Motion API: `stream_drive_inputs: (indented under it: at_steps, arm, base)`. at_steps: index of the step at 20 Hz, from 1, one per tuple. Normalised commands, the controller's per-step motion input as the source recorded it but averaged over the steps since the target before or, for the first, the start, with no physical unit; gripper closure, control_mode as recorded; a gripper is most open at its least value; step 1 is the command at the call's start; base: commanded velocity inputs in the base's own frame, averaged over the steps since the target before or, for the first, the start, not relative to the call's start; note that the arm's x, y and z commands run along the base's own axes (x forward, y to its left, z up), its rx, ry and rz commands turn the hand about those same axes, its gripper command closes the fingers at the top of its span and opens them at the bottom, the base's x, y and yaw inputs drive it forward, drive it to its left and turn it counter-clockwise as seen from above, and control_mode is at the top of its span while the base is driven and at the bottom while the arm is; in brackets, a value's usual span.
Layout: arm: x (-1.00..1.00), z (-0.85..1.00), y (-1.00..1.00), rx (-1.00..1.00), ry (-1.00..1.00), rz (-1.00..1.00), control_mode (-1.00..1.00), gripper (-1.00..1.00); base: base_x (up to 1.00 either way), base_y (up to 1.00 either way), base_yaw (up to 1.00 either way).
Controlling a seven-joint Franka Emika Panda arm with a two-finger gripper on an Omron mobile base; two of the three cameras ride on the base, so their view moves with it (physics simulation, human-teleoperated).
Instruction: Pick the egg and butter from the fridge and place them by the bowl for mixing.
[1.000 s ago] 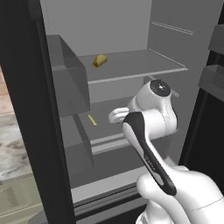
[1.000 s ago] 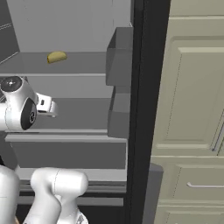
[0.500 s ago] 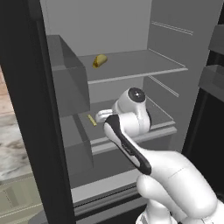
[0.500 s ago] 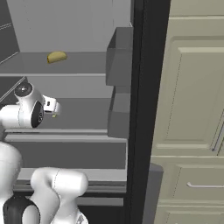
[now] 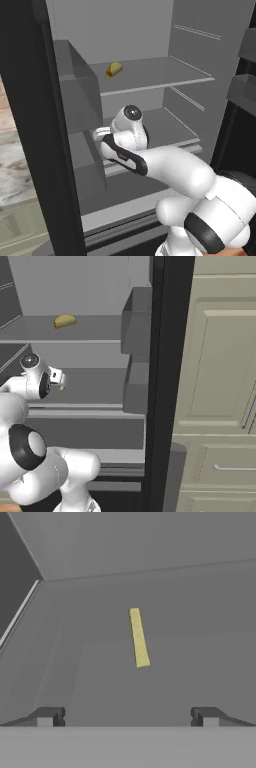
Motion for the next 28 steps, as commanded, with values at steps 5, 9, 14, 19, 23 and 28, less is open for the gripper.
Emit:
stream_drive_inputs:
  at_steps: [5, 9, 14, 19, 23, 28]
  arm:
    - [0.31, -0.02, 0.00, 0.00, 0.03, 0.00, -1.00, -1.00]
    - [0.67, -0.01, 0.00, 0.00, 0.21, 0.00, -1.00, -1.00]
    - [0.48, -0.08, 0.00, -0.01, 0.25, 0.00, -1.00, -1.00]
    - [0.17, -0.39, 0.18, -0.15, 0.15, 0.00, -1.00, -1.00]
    - [0.07, -0.27, 0.27, -0.15, 0.02, 0.00, -1.00, -1.00]
    - [0.00, -0.14, 0.23, -0.07, -0.01, 0.00, -1.00, -1.00]
  base:
    - [0.00, 0.00, 0.00]
    - [0.00, 0.00, 0.00]
    - [0.00, 0.00, 0.00]
    - [0.00, 0.00, 0.00]
    - [0.00, 0.00, 0.00]
    - [0.00, 0.00, 0.00]
